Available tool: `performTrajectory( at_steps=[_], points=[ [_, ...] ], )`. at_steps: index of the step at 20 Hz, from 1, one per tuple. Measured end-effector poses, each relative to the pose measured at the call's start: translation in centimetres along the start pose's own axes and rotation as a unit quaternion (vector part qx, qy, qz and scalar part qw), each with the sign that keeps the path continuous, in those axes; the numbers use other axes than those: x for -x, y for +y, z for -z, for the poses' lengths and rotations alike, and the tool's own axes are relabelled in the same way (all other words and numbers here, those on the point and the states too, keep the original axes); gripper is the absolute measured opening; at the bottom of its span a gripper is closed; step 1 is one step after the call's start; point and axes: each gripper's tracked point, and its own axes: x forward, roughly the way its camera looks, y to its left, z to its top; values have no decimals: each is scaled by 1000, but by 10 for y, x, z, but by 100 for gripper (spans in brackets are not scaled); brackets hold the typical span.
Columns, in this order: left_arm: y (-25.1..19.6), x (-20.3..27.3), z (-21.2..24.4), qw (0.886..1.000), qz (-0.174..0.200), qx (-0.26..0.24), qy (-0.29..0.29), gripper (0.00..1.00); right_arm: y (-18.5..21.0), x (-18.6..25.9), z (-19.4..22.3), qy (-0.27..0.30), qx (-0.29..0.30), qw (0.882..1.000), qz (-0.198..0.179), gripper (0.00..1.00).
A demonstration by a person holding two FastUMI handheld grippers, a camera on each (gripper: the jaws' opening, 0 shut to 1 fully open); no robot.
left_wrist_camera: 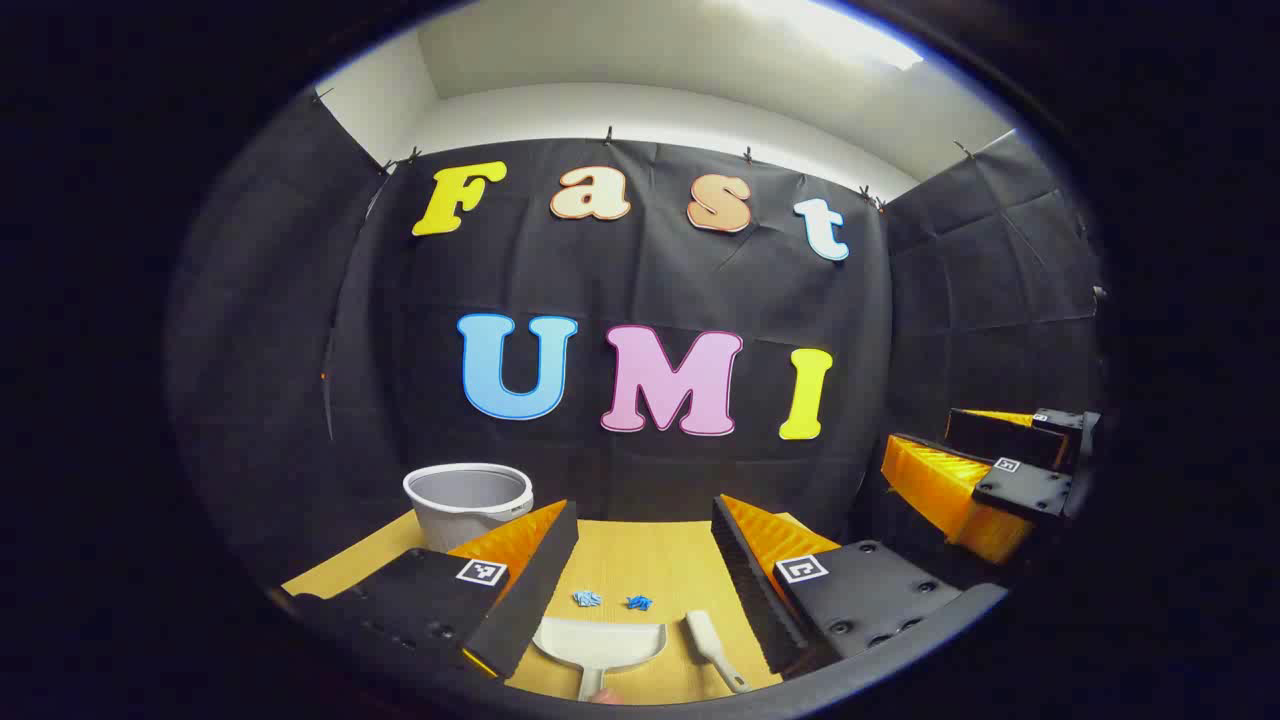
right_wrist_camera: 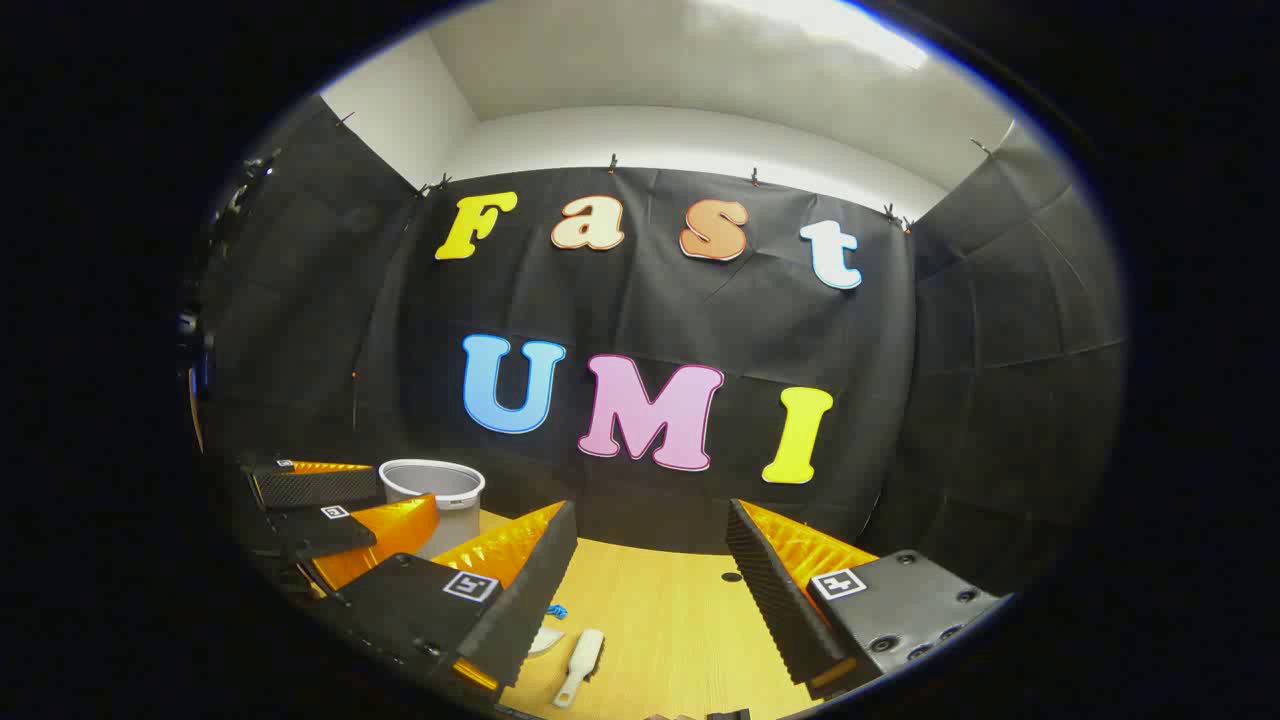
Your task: Pick up the small broom and dustpan from the desktop, sweep the trash into the dustpan with the broom, and then empty the trash into the garbage bin.
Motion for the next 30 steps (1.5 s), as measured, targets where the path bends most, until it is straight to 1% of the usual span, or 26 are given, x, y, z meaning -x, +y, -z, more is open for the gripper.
performTrajectory(
  at_steps=[3,5,6,9,11,12,17,24,25,26,28,29,30],
  points=[
    [-1,-2,6,1000,-3,12,10,80,-3,-2,3,4,-3,1000,-3,87],
    [-1,-3,6,1000,-5,8,10,79,-9,-2,6,6,-2,1000,1,87],
    [-2,-5,6,1000,-4,4,8,80,-12,-2,7,9,-3,1000,3,87],
    [-8,-9,6,1000,2,1,6,80,-22,-3,12,16,-8,1000,15,87],
    [-17,-13,7,1000,13,4,7,80,-28,-2,16,21,-9,999,22,87],
    [-22,-15,9,1000,20,3,9,80,-31,1,17,22,-7,999,25,97],
    [-40,-22,7,999,46,-10,6,79,-43,6,19,26,0,999,42,97],
    [-38,-17,10,999,39,-15,8,80,-39,7,19,23,2,999,40,97],
    [-36,-16,10,999,36,-16,8,80,-39,7,19,22,2,999,38,87],
    [-34,-15,9,999,32,-17,7,80,-37,6,17,20,1,999,34,87],
    [-29,-14,9,1000,25,-18,7,80,-33,6,16,18,1,999,30,88],
    [-28,-13,8,1000,22,-18,7,80,-31,5,16,18,1,999,27,97],
    [-27,-11,9,1000,20,-19,7,80,-28,5,17,19,0,1000,25,87]
  ],
)
